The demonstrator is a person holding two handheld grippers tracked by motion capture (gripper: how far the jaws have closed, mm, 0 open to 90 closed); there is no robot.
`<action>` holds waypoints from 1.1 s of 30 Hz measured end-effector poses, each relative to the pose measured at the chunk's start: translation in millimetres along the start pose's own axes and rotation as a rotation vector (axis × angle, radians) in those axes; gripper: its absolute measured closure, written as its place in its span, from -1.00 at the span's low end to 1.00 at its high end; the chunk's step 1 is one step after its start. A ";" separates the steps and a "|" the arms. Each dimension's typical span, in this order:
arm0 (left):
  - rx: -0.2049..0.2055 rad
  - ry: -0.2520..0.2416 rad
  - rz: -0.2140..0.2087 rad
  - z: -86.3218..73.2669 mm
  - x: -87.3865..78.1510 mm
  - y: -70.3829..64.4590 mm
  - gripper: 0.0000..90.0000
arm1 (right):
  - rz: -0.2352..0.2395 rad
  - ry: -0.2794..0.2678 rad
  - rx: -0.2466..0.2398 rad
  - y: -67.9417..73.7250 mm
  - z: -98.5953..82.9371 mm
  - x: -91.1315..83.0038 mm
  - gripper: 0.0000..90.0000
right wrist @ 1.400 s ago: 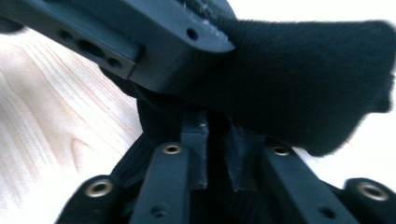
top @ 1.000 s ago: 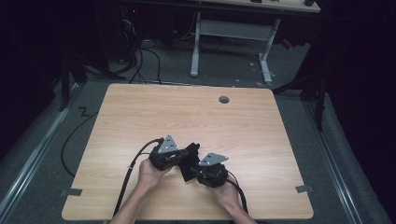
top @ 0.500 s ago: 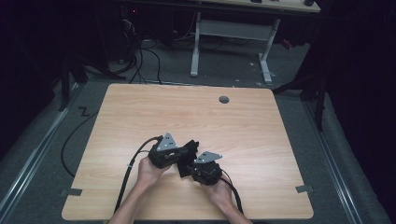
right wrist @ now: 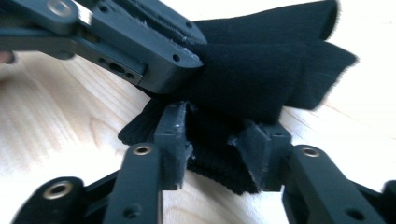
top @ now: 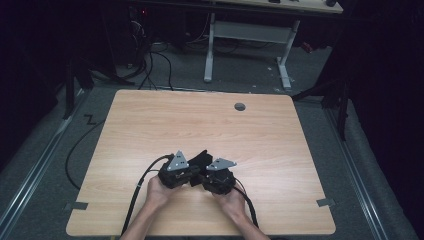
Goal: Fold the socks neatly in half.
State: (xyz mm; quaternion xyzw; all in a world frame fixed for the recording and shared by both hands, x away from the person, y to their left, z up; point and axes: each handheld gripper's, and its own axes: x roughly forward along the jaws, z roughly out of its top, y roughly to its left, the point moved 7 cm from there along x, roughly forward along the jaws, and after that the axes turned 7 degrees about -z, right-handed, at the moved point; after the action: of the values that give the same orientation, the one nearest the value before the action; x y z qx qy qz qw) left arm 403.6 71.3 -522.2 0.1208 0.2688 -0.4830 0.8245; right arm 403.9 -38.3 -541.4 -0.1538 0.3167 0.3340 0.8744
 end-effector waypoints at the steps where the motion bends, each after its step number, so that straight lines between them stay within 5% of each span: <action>1: 0.002 0.004 0.001 -1.0 0.4 0.3 0.84 | 0.001 0.006 0.000 -0.1 -0.8 -3.1 0.32; 8: -0.006 0.009 -0.005 -4.0 6.1 1.1 0.84 | 0.012 0.006 -0.043 -0.8 -11.2 -22.8 0.29; 17: -0.033 0.014 0.010 -1.5 9.8 16.1 0.85 | -0.007 0.033 -0.011 -0.3 -13.2 -0.5 0.41; 26: -0.046 0.019 -0.019 -2.5 8.9 4.8 0.80 | -0.014 0.035 -0.003 -4.0 -11.8 1.1 0.49; 33: -0.072 0.018 -0.042 -1.6 7.7 1.0 0.56 | -0.014 0.037 -0.003 -4.1 -11.7 1.1 0.48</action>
State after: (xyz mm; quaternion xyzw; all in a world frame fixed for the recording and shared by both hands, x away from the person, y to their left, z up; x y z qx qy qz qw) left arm 407.0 66.9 -527.9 0.0898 0.2958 -0.4891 0.8156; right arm 402.0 -46.4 -550.7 -0.1636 0.3314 0.3256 0.8703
